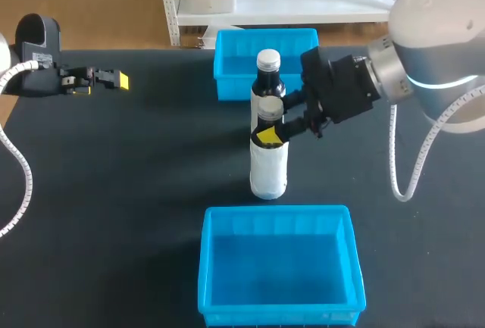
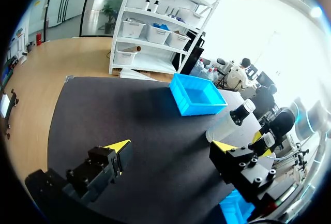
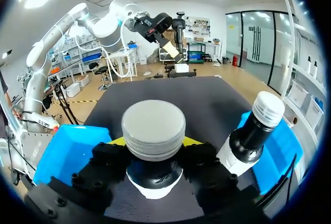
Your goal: Pick up the bottle, and place it in the far bin if it is heavy, or in the near bin if it is light.
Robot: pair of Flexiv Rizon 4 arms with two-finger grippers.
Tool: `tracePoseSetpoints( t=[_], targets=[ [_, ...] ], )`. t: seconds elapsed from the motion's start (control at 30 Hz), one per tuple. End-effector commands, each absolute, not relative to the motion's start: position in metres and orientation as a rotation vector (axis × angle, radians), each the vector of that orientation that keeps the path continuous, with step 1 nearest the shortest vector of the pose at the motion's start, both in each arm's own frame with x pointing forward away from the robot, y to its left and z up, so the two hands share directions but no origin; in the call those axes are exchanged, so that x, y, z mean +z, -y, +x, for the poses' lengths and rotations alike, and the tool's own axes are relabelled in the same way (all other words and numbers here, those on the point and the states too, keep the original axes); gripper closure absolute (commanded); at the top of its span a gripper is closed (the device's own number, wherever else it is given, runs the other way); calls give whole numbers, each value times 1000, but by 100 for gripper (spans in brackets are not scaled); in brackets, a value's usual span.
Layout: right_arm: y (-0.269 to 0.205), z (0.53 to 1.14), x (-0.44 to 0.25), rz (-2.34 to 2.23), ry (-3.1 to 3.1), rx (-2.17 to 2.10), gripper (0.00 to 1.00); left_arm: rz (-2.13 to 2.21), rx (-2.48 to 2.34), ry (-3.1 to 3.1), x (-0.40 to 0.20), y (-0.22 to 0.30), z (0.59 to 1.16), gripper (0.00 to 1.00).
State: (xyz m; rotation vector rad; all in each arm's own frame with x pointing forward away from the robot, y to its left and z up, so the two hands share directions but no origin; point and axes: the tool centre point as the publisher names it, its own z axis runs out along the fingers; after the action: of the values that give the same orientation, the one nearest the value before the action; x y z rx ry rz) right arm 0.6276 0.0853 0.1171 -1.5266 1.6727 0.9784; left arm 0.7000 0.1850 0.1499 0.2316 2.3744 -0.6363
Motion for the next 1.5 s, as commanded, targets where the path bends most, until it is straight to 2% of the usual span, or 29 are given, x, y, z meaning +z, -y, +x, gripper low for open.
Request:
tracePoseSetpoints(
  t=[0.03,0.5,0.67,0.97,1.03,1.1,1.5],
  targets=[
    [-84,626,116,-1525,-1666,980,53,232,-636,-2374,150,-185,700,0],
    [-85,618,113,-1532,-1665,999,53,232,-636,-2374,150,-185,700,0],
    [-87,616,112,-1535,-1662,1007,57,232,-636,-2374,150,-185,700,0],
    [-87,616,112,-1534,-1664,1009,79,232,-636,-2374,150,-185,700,0],
    [-87,616,112,-1533,-1664,1008,86,232,-636,-2374,150,-185,700,0],
    [-87,616,112,-1531,-1663,1007,100,232,-636,-2374,150,-185,700,0],
    [-85,617,118,-1527,-1656,994,100,232,-636,-2374,150,-185,700,0]
  ],
)
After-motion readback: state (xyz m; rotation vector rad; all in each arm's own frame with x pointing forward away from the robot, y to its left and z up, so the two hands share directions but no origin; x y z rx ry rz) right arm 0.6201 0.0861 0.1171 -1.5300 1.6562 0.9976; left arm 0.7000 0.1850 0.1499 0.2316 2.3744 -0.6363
